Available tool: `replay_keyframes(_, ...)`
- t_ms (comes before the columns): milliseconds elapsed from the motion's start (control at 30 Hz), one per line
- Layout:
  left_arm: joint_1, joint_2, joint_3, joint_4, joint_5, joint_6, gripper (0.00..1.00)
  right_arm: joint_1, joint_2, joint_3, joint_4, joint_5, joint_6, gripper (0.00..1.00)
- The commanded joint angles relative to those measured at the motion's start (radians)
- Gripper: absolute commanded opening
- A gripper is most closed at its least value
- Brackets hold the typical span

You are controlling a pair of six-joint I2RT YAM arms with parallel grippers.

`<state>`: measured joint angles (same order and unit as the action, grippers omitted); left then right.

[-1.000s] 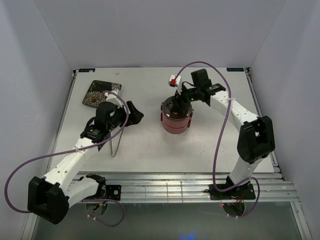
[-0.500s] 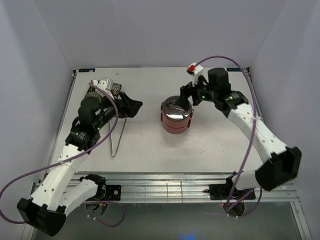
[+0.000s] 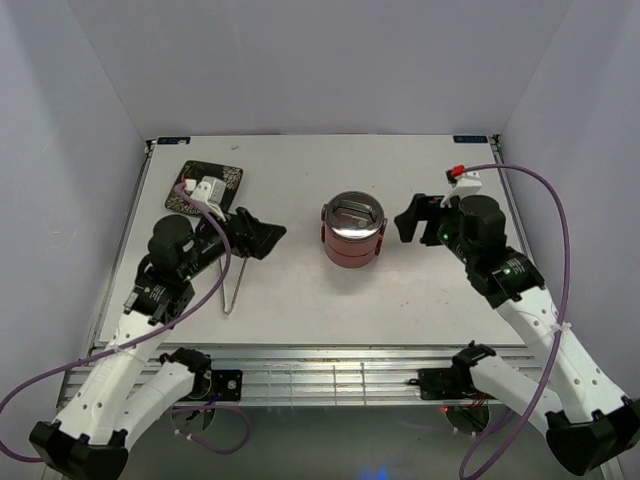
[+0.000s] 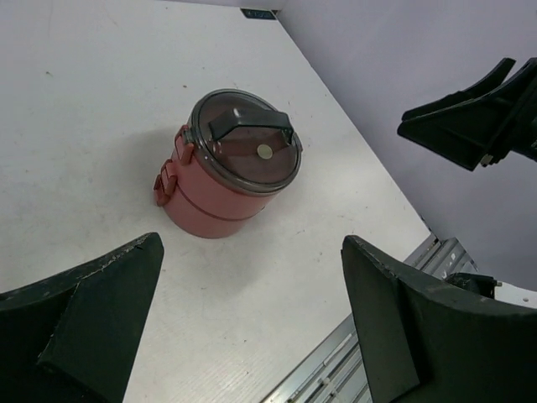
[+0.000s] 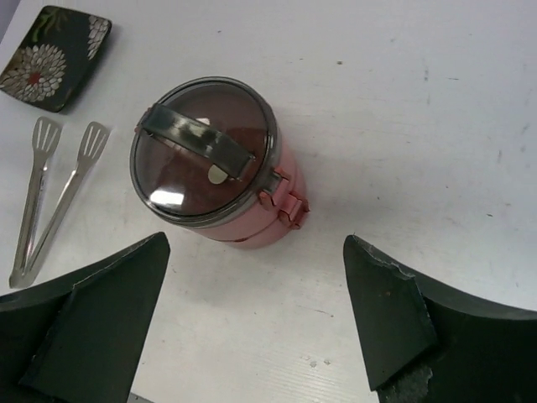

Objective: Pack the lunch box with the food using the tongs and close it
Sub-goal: Reset both arms

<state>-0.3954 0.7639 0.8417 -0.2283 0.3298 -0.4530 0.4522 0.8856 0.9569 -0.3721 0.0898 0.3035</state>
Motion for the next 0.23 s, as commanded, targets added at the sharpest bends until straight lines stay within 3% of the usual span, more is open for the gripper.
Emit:
replay_keyframes(0, 0.003, -0.008, -0.027, 0.006, 0.038, -0.003, 0.98, -0.001, -0.059, -0.026, -0.005, 0.113, 0.039, 0.90)
replay_keyframes(200, 0.003, 0.000, -0.029, 0.007, 0.022, -0.001, 0.98, -0.001, -0.077, -0.029, -0.014, 0.104, 0.026, 0.90)
